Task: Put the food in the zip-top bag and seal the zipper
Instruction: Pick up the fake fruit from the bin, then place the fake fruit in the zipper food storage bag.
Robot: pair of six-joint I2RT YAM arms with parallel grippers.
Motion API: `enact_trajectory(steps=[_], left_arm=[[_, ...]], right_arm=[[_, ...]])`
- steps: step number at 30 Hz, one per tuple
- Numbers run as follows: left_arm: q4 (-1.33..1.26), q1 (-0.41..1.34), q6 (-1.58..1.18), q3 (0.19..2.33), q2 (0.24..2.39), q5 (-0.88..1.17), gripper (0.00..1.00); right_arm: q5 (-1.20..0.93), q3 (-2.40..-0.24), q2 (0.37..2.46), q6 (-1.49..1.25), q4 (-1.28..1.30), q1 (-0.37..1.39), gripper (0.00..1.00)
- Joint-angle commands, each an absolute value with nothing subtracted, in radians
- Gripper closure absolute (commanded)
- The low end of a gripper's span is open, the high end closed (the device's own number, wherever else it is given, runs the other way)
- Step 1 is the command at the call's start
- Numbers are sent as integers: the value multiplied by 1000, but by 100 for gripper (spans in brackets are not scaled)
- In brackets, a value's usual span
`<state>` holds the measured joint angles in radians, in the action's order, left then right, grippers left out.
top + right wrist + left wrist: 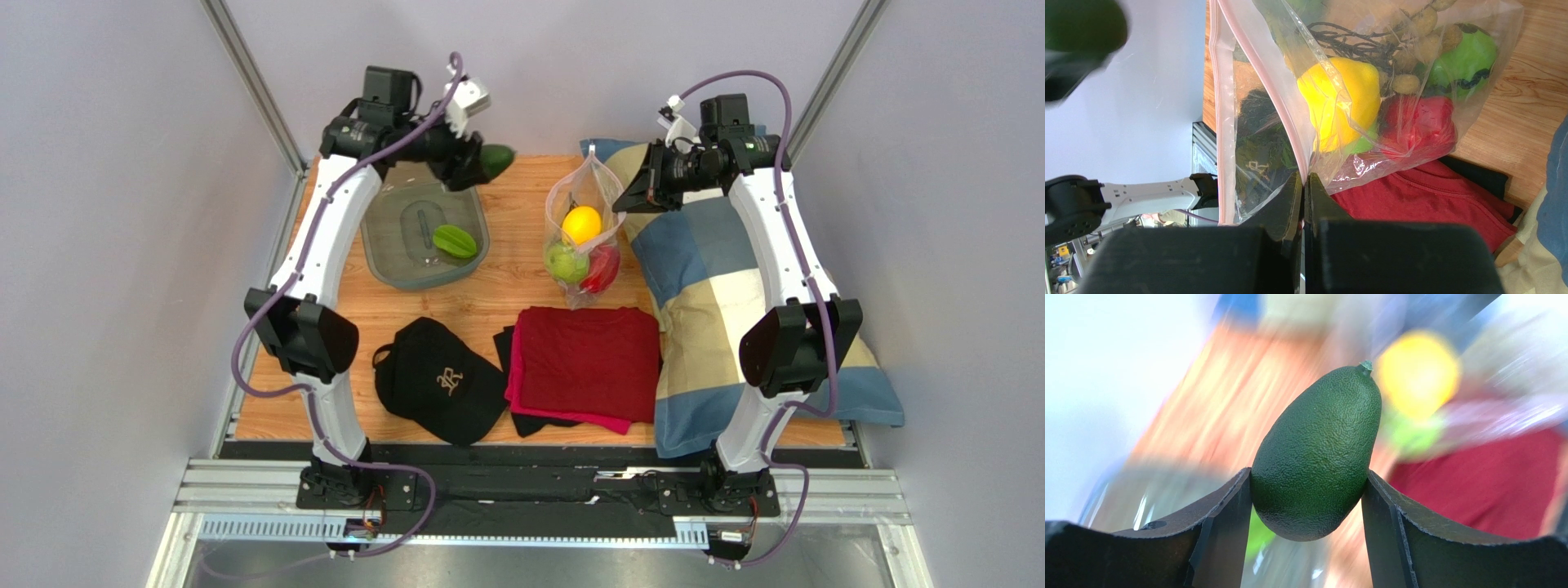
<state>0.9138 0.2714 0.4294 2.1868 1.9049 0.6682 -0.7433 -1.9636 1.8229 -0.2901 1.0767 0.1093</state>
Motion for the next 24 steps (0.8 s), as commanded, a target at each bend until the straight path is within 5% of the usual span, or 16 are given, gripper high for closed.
enact_trajectory(steps=[1, 16, 24], left_arm=[[761, 423, 126, 2232, 1881, 724, 63], [771, 583, -155, 2120, 1970, 661, 55], [864, 566, -87, 2134, 1921, 753, 1]], right_arm=[[-759, -1997, 1812, -291, 1038, 118, 100], [-759, -2000, 1779, -279, 1048, 115, 100], [-764, -2003, 1786, -276, 1048, 115, 100]])
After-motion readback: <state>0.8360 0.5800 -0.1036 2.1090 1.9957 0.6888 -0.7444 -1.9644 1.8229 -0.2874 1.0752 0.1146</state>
